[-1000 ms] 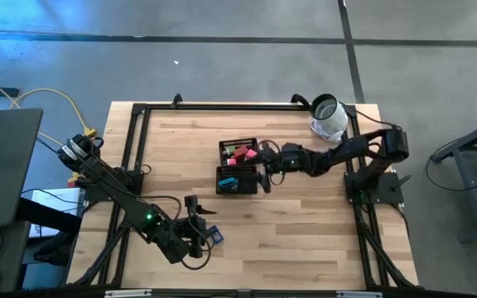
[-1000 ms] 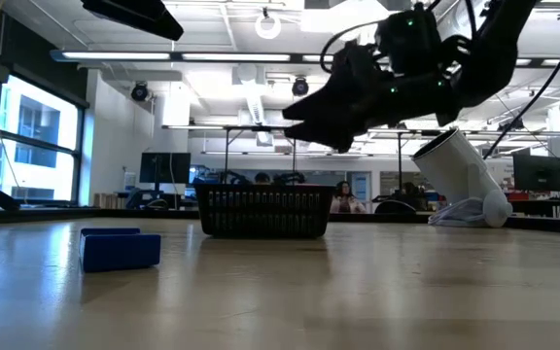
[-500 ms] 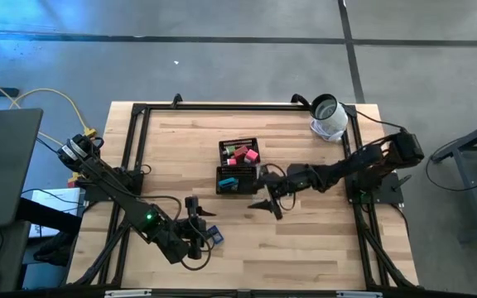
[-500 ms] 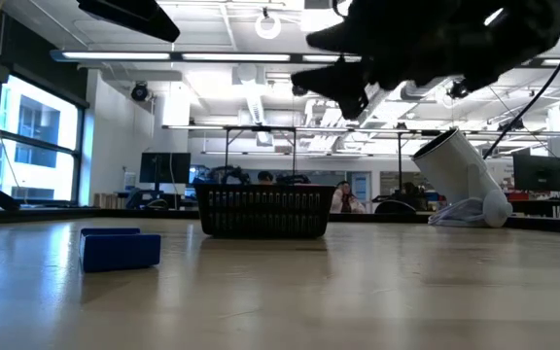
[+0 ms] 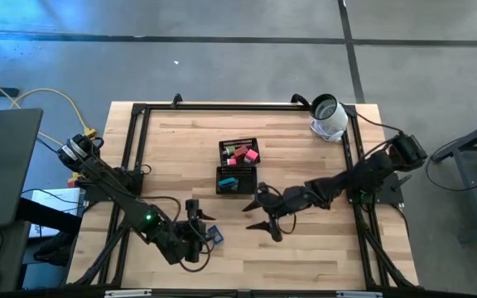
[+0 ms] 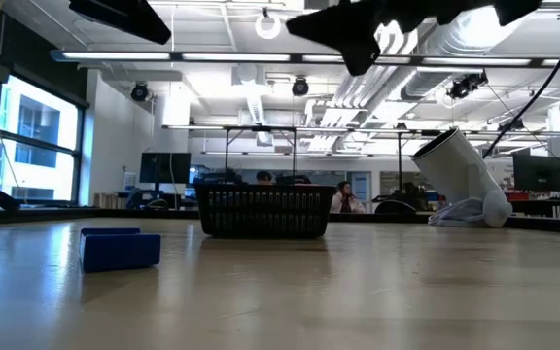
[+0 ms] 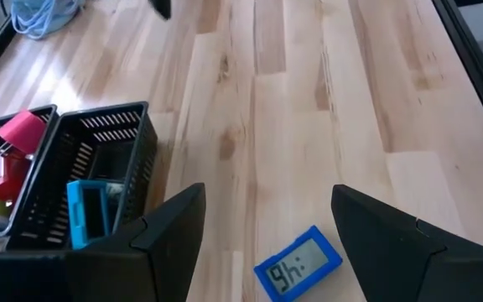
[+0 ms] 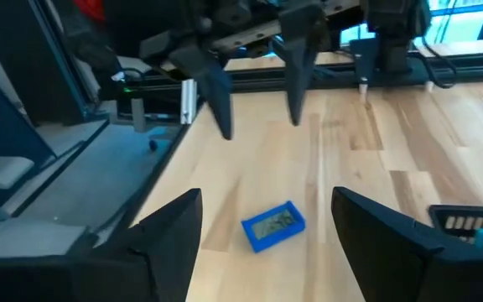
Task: Pick & Place Office items
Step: Put the blue digital clock into the bottom black bin
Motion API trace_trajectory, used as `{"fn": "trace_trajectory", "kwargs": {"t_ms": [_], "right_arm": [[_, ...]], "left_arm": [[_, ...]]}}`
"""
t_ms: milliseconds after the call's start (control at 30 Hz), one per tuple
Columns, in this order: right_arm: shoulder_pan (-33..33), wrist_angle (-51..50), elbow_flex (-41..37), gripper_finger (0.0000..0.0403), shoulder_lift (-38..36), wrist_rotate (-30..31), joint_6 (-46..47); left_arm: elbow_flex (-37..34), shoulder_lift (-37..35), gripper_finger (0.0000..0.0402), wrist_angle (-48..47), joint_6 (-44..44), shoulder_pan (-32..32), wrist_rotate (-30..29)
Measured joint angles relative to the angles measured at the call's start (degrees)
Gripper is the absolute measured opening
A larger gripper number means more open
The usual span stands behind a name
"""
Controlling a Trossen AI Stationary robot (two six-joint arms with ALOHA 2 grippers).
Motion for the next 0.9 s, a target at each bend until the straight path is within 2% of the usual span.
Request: {"fn": "trace_trajectory", "kwargs": {"t_ms": [200,367,600,900], "right_arm": [[0.7,-0.9,0.3,0.0252,0.1,2.8,3.7],[0.4,2.7,0.6,0.0252,4.4,2.6,5.9],[0.1,2.9,8.5,0.0252,13.4,0.7,6.7],[0.1,-8.6,18.6,0.0252,20.1,-0.7,8.7]], "left_arm": [[0.0,-0.1,0.025,-4.2,-3.6,-2.0,0.1],[0.0,-0.2,0.025,-9.1,-9.8,-3.7,0.1],[0.0,-0.2,0.025,-11.2,-13.1,-5.7,0.6],[0.0,-0.2,0.025,-17.0,-18.0,-7.5,2.8]]}}
